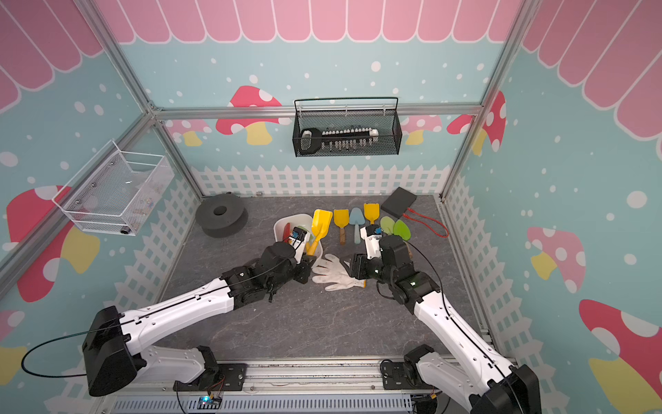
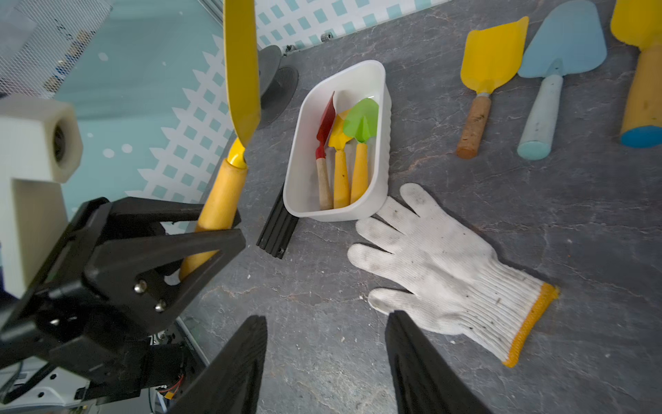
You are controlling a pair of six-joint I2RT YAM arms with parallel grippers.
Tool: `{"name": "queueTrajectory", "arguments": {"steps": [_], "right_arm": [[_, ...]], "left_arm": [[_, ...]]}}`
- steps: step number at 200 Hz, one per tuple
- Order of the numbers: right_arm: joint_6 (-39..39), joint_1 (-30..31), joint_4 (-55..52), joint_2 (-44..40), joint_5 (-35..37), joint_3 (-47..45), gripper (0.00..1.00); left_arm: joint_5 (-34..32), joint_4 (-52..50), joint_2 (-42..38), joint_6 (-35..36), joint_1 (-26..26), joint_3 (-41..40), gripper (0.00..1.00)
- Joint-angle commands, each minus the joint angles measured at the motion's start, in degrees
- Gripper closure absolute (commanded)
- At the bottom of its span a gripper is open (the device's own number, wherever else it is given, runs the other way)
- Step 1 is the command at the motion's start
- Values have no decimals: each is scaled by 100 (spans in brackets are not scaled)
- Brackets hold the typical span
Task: Take the shovel out of the storage box
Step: Pick up the shovel from the storage box.
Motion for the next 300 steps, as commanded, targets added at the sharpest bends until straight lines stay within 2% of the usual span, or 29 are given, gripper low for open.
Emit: {"name": "queueTrajectory", "arguments": {"steps": [1,51,90,160,224,300], "right_arm": [[471,225,523,82,38,74,43],[802,502,1019,-102,501,-30,49],[1002,623,1186,65,668,130,55],[1138,981,949,449,1530,500,54],[1256,1223,773,325,2354,348,57],[1284,1246,895,456,2391,371,61]], "left_arm": [[-45,945,-6,206,-91,-65,100],[206,1305,290,266,-157,22,100],[256,1467,484,333,-253,109,100],[141,1616,630,561,-476,188,100],[-174,1578,613,574,-610,232,100],[18,1925,447,619,-720,1,100]]}}
